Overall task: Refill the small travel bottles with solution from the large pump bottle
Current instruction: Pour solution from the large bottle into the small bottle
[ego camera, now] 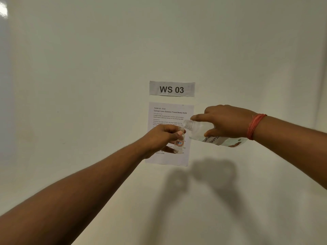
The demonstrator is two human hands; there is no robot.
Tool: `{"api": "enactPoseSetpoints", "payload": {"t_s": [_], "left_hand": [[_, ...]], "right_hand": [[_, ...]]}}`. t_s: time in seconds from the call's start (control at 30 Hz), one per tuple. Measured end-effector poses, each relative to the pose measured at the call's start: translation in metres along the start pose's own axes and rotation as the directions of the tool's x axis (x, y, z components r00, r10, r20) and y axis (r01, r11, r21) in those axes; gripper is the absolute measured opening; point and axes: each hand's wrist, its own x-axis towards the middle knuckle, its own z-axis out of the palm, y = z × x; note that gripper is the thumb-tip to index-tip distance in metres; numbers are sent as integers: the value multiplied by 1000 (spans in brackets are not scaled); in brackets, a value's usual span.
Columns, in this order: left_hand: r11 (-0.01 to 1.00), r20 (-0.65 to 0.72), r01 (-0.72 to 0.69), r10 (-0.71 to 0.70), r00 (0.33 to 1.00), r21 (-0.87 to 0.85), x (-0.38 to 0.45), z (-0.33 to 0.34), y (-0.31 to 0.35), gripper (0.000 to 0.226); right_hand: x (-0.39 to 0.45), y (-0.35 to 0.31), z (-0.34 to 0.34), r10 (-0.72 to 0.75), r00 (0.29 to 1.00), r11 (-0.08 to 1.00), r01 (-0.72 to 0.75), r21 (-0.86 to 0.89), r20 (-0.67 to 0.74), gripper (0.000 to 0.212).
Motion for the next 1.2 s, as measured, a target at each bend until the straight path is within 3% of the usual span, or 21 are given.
{"api": "enactPoseSetpoints", "payload": {"t_s": [0.53, 1.2], "left_hand": [[1000, 9, 2, -1, 1000, -23, 0, 0, -3, 21], [999, 23, 1, -1, 1000, -42, 1, 1, -7, 14]], "right_hand": [[8, -2, -14, -27, 997, 994, 34, -100, 72, 71], [14, -2, -20, -47, 985, 993, 65, -101, 167, 70]]}}
